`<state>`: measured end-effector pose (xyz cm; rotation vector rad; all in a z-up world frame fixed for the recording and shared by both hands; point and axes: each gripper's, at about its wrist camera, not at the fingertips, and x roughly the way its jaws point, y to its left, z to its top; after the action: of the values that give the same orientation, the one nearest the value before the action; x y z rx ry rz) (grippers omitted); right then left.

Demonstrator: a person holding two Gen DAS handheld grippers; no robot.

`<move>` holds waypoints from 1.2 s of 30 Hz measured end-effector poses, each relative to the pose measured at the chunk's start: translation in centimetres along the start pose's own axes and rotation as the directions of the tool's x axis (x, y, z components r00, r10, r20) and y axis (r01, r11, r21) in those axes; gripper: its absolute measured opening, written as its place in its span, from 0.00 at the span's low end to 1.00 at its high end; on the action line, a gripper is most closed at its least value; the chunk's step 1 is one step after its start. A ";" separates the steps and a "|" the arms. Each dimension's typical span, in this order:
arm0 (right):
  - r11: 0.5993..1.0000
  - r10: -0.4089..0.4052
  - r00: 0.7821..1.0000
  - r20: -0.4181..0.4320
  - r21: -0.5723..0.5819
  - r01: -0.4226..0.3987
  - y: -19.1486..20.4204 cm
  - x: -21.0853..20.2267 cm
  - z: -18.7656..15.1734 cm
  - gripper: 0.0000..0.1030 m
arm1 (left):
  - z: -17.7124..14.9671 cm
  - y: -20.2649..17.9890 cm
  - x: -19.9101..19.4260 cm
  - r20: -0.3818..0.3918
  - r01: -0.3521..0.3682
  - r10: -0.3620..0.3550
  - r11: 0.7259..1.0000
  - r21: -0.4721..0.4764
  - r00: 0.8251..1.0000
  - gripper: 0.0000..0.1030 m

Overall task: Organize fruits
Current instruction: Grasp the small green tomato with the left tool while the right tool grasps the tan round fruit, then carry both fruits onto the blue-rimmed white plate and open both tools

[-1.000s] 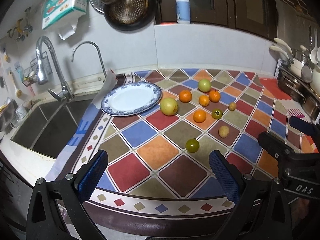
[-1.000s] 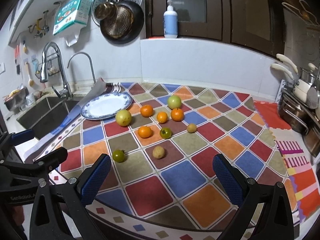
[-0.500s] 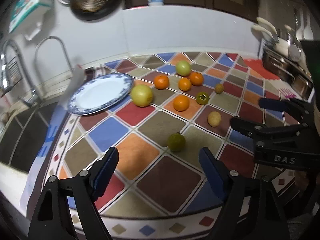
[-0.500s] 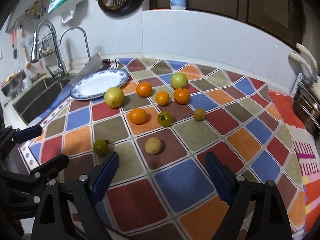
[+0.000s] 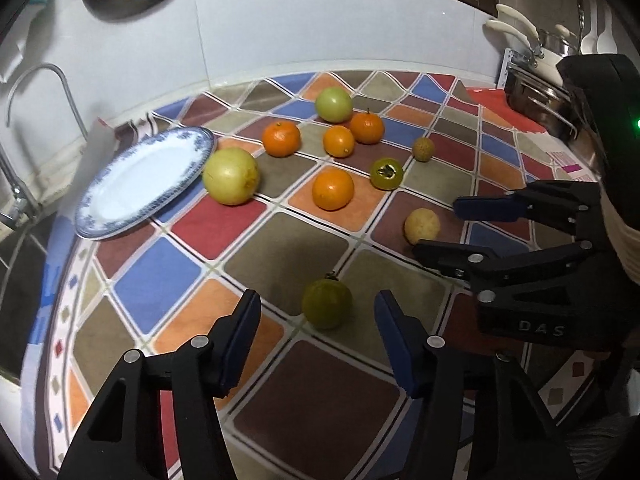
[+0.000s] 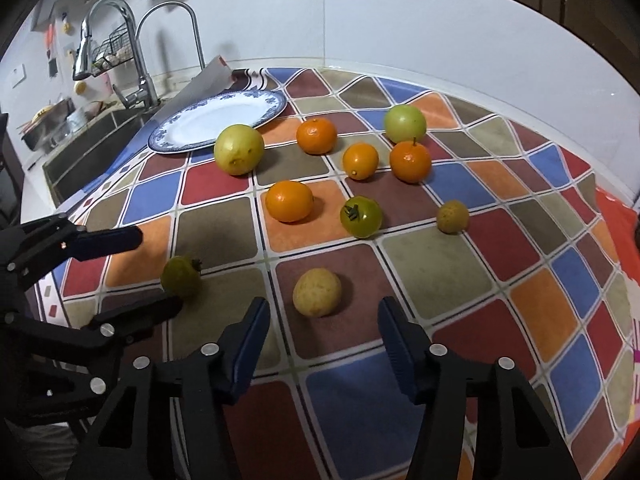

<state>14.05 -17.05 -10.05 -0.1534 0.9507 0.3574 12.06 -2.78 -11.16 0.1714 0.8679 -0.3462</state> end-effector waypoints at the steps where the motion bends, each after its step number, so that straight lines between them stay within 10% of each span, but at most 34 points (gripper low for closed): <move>1: 1.000 0.007 1.000 -0.002 0.000 -0.007 0.0 0.2 0.1 0.52 | 0.0 0.0 0.2 -0.009 0.017 -0.017 1.000 -0.005 1.000 0.50; 14: 0.998 0.045 0.999 -0.020 0.036 -0.045 0.4 1.9 0.9 0.41 | 0.5 1.1 1.8 -0.046 0.079 -0.082 0.995 -0.056 0.996 0.28; 36: 0.995 0.054 0.997 0.062 0.077 -0.058 3.3 -0.7 3.9 0.28 | 2.6 5.2 -2.7 0.070 0.083 -0.079 0.995 -0.058 0.994 0.28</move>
<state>15.48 -13.06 -7.13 -0.0441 0.9095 0.3738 14.26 1.94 -7.41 0.0680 0.8185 -0.3991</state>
